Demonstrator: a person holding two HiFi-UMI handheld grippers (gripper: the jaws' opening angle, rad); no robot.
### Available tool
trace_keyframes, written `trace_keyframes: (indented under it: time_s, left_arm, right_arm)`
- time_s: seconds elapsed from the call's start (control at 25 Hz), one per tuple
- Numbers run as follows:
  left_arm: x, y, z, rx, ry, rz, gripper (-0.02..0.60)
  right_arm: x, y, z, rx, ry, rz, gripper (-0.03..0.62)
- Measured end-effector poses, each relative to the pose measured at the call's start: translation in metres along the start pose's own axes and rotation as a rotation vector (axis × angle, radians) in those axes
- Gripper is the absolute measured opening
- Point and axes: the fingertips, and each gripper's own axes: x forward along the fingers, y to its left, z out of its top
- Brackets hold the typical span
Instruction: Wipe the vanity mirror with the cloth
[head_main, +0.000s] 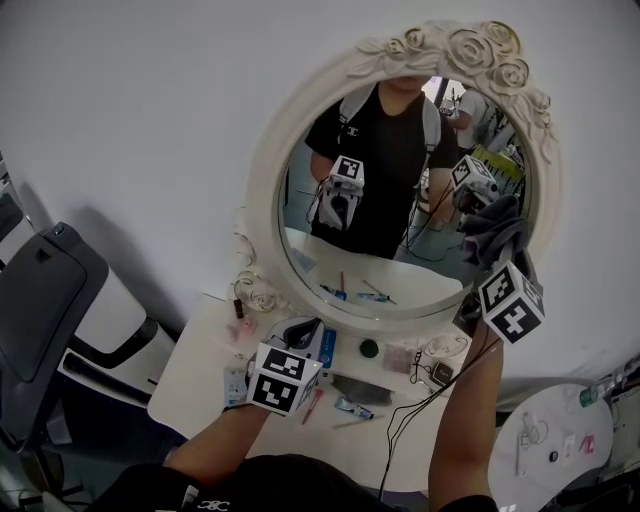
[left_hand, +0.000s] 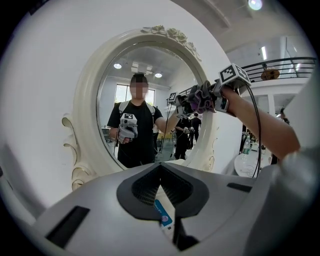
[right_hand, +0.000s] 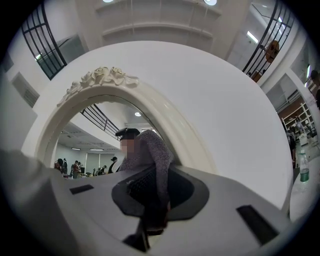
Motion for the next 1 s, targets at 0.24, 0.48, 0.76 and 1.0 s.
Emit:
trace_keyframes:
  time_s: [0.24,0.48,0.76,1.0]
  left_arm:
    - [-0.009,0.002,-0.004,-0.005,-0.003,-0.002,0.006]
    - [-0.017,0.008,-0.004,-0.010,-0.011,0.004,0.006]
    - [-0.021,0.011,-0.009,-0.016,-0.008,0.003,0.006]
    - [-0.024,0.015,-0.013,-0.016,0.003,0.007,0.006]
  right_arm:
    - [0.004,0.014,0.035,-0.022,-0.040,0.001,0.041]
    - [0.006,0.033,0.070,-0.094,-0.093,-0.015,0.041]
    - [0.011,0.057,0.094,-0.124,-0.117,0.027,0.041]
    - [0.015,0.088,0.120,-0.200,-0.152,0.083,0.041]
